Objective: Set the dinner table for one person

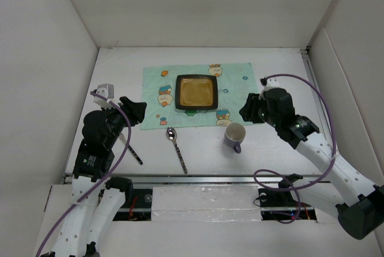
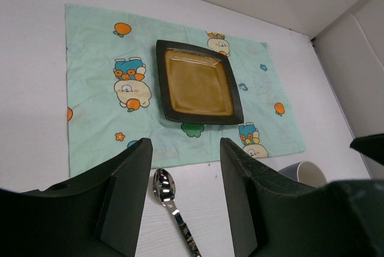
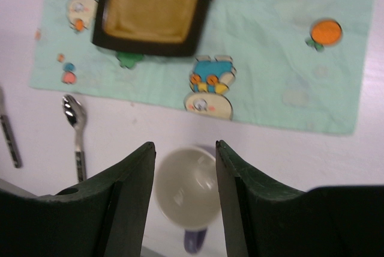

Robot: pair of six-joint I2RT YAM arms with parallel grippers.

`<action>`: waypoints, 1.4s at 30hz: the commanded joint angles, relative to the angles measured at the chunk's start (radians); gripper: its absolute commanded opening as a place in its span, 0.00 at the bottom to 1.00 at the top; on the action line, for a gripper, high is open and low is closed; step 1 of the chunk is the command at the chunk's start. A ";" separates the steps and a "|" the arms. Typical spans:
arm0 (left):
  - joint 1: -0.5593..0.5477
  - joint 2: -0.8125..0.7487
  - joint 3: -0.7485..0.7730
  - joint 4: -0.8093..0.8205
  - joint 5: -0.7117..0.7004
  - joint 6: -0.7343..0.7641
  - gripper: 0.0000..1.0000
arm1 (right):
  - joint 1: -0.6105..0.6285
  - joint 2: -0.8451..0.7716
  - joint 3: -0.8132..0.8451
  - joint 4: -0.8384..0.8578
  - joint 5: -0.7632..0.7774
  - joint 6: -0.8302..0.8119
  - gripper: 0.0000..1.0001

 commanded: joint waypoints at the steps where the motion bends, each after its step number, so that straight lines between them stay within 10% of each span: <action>1: -0.006 -0.014 0.006 0.040 0.013 0.008 0.46 | 0.078 -0.076 -0.040 -0.181 0.226 0.035 0.52; 16: -0.006 -0.018 0.006 0.037 0.004 0.006 0.46 | 0.168 0.153 -0.089 -0.135 0.274 0.150 0.45; 19: -0.006 -0.023 0.004 0.039 0.011 0.006 0.46 | 0.157 0.209 -0.106 -0.078 0.266 0.146 0.32; 21: -0.006 -0.025 0.006 0.034 0.007 0.006 0.46 | 0.157 0.236 -0.111 -0.072 0.278 0.149 0.00; 24: -0.006 -0.017 0.006 0.034 0.004 0.006 0.46 | 0.157 0.167 -0.088 -0.087 0.318 0.156 0.00; 30: -0.006 -0.005 0.007 0.042 0.013 0.006 0.46 | -0.030 0.189 0.223 -0.087 0.230 0.000 0.00; 42: -0.006 -0.012 0.010 0.028 -0.021 0.009 0.47 | -0.273 0.938 1.095 -0.301 0.105 -0.164 0.00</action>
